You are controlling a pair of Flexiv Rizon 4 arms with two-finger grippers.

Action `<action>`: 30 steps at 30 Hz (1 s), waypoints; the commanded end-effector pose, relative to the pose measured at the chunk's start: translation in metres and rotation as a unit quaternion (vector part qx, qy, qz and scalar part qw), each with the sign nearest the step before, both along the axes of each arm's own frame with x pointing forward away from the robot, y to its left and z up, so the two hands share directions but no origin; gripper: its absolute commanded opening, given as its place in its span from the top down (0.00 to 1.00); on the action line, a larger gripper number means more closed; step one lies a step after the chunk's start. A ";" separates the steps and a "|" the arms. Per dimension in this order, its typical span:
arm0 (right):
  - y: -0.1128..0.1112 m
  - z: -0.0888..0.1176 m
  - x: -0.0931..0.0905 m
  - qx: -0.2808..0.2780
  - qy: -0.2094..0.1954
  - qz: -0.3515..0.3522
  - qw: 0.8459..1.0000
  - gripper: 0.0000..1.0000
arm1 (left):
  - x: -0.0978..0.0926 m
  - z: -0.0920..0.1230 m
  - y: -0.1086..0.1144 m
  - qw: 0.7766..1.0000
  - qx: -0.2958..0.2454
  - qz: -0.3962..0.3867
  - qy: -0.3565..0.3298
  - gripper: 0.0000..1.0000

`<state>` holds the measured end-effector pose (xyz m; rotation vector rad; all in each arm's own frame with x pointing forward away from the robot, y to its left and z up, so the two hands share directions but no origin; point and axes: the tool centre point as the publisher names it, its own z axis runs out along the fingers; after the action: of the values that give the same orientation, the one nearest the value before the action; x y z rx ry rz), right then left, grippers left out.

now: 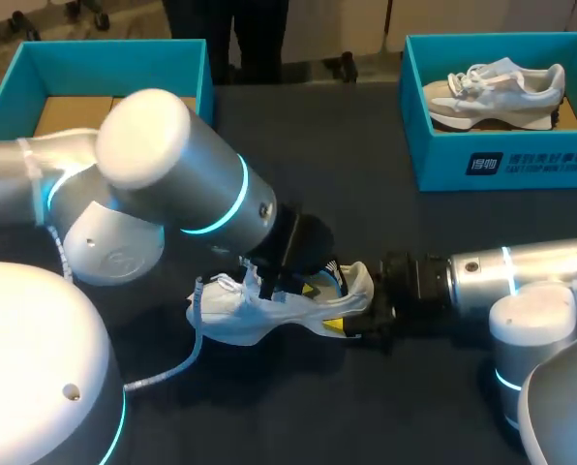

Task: Take the shoe out of the shoebox, open the shoe tongue, remove and reinsert the insole, then place the shoe into the shoebox

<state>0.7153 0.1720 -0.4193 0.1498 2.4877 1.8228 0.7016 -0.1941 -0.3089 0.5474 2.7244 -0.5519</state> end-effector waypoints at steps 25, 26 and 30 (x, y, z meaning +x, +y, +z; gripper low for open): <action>0.002 0.001 0.000 -0.002 0.000 -0.001 1.000 1.00 | 0.008 -0.004 -0.015 0.985 0.070 0.030 -0.154 0.70; 0.002 0.001 0.000 -0.002 0.000 -0.001 1.000 1.00 | 0.010 -0.004 -0.016 0.985 0.070 0.030 -0.155 0.69; 0.002 0.001 0.000 -0.002 0.000 -0.001 1.000 1.00 | 0.012 0.000 -0.017 0.985 0.059 0.036 -0.159 0.97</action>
<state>0.7153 0.1720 -0.4193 0.1498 2.4876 1.8228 0.7139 -0.2058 -0.3079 0.5274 2.4758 -0.2758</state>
